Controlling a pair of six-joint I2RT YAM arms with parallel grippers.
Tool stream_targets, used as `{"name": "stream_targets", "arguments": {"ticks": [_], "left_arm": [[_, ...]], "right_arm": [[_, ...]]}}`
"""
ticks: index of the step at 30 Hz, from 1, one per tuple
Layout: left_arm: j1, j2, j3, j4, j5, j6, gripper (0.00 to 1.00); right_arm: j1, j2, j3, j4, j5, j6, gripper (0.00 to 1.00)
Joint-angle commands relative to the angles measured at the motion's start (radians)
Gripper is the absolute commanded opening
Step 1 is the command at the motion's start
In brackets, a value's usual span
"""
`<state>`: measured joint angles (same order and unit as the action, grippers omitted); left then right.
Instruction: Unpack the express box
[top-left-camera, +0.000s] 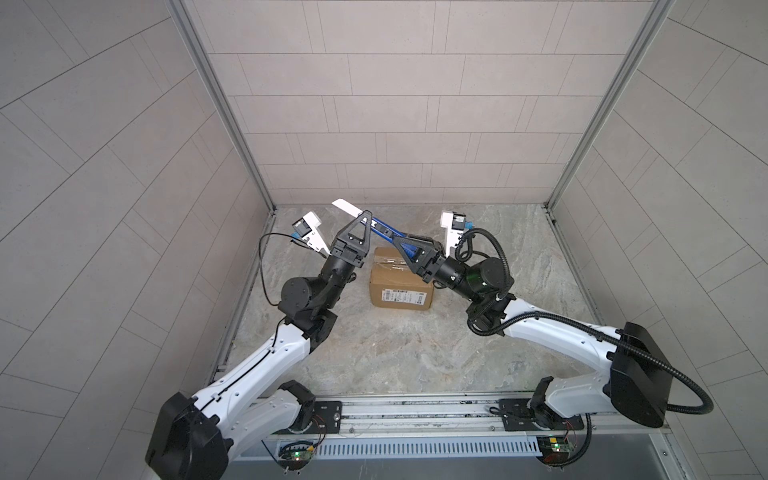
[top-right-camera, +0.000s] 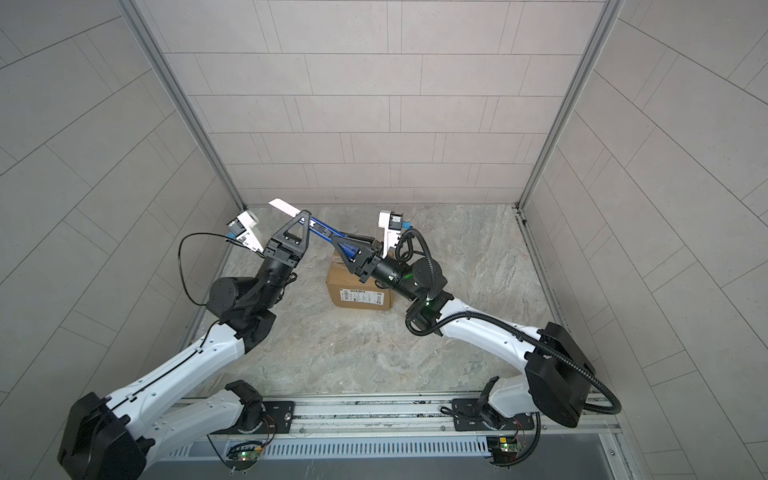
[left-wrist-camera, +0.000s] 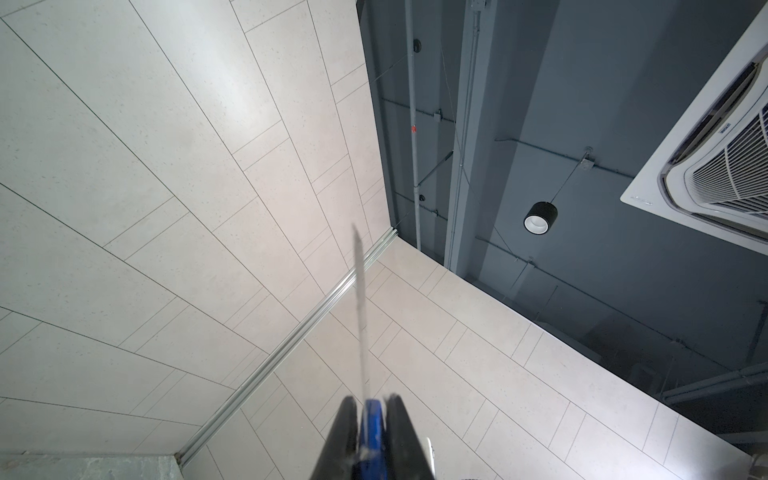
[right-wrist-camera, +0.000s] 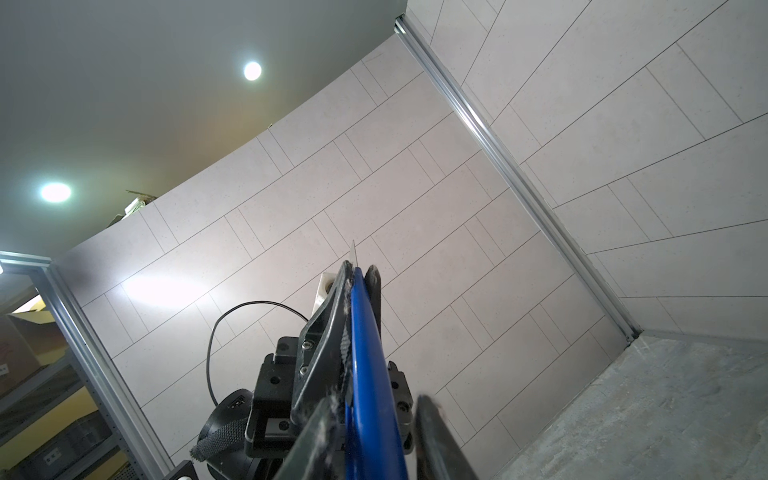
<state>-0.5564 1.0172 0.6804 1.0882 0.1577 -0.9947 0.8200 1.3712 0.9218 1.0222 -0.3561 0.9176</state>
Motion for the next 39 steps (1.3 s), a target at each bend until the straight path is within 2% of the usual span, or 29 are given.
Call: {"name": "stream_targets", "arguments": {"ticks": [1,12,15,19,21,22,23,25,26,31,34,36,39], "left_arm": [[-0.002,0.007,0.025,0.027,0.062,-0.007,0.00],[0.000,0.012,0.039,0.016,0.075,-0.005,0.00],[0.000,0.014,0.042,0.012,0.076,-0.005,0.00],[0.001,0.011,0.044,-0.014,0.071,0.002,0.00],[0.003,0.004,0.047,-0.034,0.068,0.010,0.07],[0.004,0.000,0.049,-0.048,0.067,0.017,0.17],[0.004,-0.005,0.051,-0.065,0.066,0.026,0.37],[0.004,-0.017,0.061,-0.118,0.062,0.043,0.83],[0.004,-0.024,0.068,-0.161,0.054,0.054,0.98],[0.008,-0.087,0.114,-0.551,-0.063,0.148,1.00],[0.047,-0.124,0.139,-0.831,-0.157,0.173,1.00],[0.110,-0.156,0.102,-0.882,-0.162,0.156,1.00],[0.137,-0.204,0.035,-0.915,-0.139,0.152,1.00]], "right_arm": [[0.008,-0.004,0.017,0.045,-0.013,0.015,0.32],[0.007,-0.004,0.019,0.043,-0.017,0.016,0.25],[0.007,-0.002,0.021,0.042,-0.019,0.018,0.16],[0.005,-0.004,0.023,0.030,-0.011,0.017,0.00],[0.005,-0.009,0.024,0.013,-0.005,0.005,0.00],[0.006,-0.014,0.025,-0.006,0.002,-0.005,0.00],[0.004,-0.023,0.023,-0.022,0.011,-0.018,0.00],[-0.003,-0.045,0.018,-0.057,0.034,-0.043,0.00],[-0.008,-0.060,0.014,-0.077,0.051,-0.054,0.00],[-0.085,-0.208,-0.008,-0.309,0.167,-0.171,0.00],[-0.109,-0.313,0.013,-0.588,0.315,-0.342,0.00],[-0.111,-0.361,0.041,-0.778,0.441,-0.448,0.00],[-0.123,-0.385,0.064,-0.960,0.565,-0.554,0.00]]}}
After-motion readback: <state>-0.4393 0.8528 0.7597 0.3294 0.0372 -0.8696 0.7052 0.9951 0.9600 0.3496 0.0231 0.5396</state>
